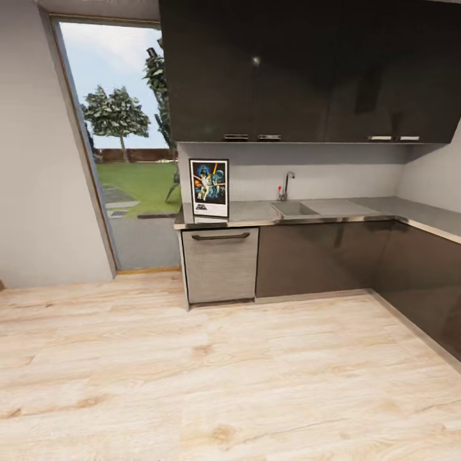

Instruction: Pick up the poster from the kitchen countertop and hang it on one of the wall nails in the kitchen.

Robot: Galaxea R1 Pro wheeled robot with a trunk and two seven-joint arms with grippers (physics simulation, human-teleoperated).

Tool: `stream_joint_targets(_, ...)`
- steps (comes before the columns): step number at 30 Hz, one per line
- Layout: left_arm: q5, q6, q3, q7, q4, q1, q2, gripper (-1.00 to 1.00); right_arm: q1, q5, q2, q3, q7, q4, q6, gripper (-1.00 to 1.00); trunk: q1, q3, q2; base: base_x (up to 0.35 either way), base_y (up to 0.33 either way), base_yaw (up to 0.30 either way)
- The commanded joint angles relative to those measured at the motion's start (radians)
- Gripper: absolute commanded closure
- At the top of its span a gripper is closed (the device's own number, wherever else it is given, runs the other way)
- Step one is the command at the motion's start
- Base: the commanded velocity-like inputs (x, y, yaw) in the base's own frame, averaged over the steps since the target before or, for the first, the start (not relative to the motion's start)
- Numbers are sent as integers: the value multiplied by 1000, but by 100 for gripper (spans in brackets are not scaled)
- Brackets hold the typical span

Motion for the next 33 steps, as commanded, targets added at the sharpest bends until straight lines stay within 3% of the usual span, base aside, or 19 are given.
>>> stream_joint_targets(1, 0, 0, 2, 0, -1, 0, -1, -100, 0, 1, 0, 0, -1, 1, -3, -100, 0, -1, 0, 3, -3, 293)
stream_joint_targets(10, 0, 0, 2, 0, -2, 0, -1, -100, 0, 1, 0, 2, 0, 1, -3, -100, 0, -1, 0, 158, -86, 132)
stream_joint_targets(33, 0, 0, 3, 2, -2, 0, -1, -100, 0, 1, 0, 2, 0, 1, -3, -100, 0, -1, 0, 308, -130, 6)
